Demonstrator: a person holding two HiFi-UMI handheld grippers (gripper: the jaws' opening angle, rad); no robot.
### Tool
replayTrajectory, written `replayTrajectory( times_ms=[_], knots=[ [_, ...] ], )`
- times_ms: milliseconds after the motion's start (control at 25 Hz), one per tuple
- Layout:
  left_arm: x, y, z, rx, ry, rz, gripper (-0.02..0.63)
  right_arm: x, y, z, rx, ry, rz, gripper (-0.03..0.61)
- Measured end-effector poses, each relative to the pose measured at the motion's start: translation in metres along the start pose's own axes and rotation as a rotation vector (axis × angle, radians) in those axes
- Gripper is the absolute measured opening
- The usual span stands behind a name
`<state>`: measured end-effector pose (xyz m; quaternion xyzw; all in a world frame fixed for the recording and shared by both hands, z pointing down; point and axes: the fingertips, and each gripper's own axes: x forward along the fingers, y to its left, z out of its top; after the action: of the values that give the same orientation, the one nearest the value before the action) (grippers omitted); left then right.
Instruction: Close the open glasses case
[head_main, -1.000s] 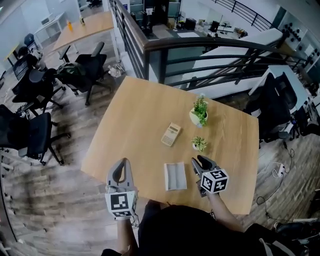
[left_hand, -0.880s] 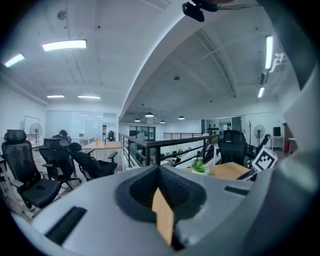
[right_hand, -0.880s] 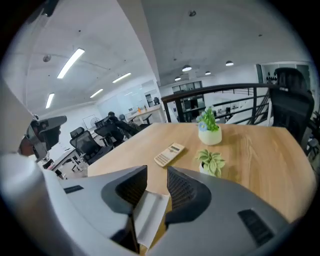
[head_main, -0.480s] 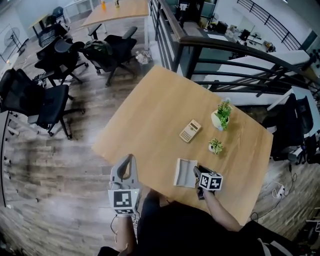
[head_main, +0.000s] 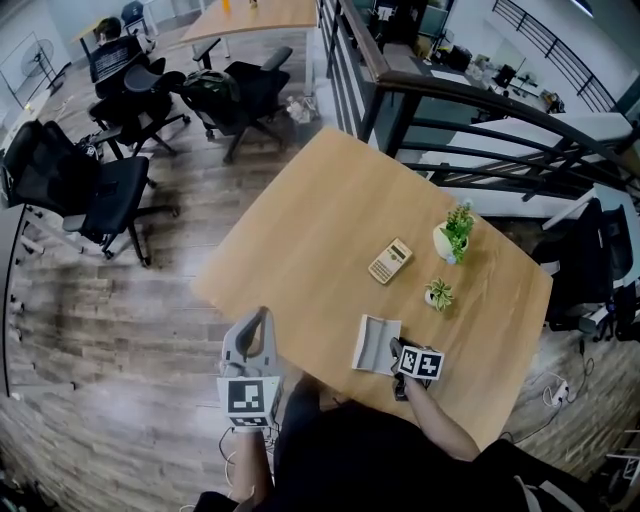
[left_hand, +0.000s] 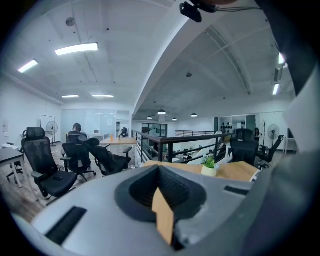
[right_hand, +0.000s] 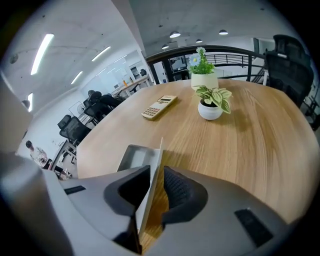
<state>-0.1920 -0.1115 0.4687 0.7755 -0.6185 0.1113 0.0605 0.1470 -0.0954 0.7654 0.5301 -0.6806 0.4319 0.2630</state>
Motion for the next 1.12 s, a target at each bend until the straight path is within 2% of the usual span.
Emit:
replayTrajectory(
  times_ms=[320, 440, 600, 800, 880, 1000, 1120],
  knots=[
    [0.005, 0.000, -0.002, 0.008, 0.002, 0.001, -0.006, 0.002, -0.002, 0.003, -0.032, 0.001, -0.017, 0.040],
    [0.007, 0.000, -0.001, 0.007, 0.000, -0.003, -0.006, 0.000, -0.002, 0.009, -0.122, 0.014, -0.039, 0.038],
    [0.005, 0.002, -0.003, 0.003, 0.007, -0.003, -0.006, -0.001, -0.001, 0.018, -0.376, 0.059, -0.103, 0.037],
    [0.003, 0.006, -0.005, 0.004, 0.012, 0.002, -0.006, -0.005, -0.004, 0.035, -0.904, 0.105, -0.355, 0.018],
    [0.002, 0.006, -0.005, 0.004, 0.014, 0.003, -0.006, -0.005, -0.005, 0.040, -1.082, 0.109, -0.442, 0.018],
    [0.003, 0.005, -0.004, 0.007, 0.016, 0.000, -0.006, -0.004, 0.000, 0.040, -1.266, 0.105, -0.503, 0.018],
    [0.005, 0.002, -0.005, 0.013, 0.021, -0.005, -0.005, -0.004, 0.005, 0.033, -1.344, 0.103, -0.531, 0.018]
  ],
)
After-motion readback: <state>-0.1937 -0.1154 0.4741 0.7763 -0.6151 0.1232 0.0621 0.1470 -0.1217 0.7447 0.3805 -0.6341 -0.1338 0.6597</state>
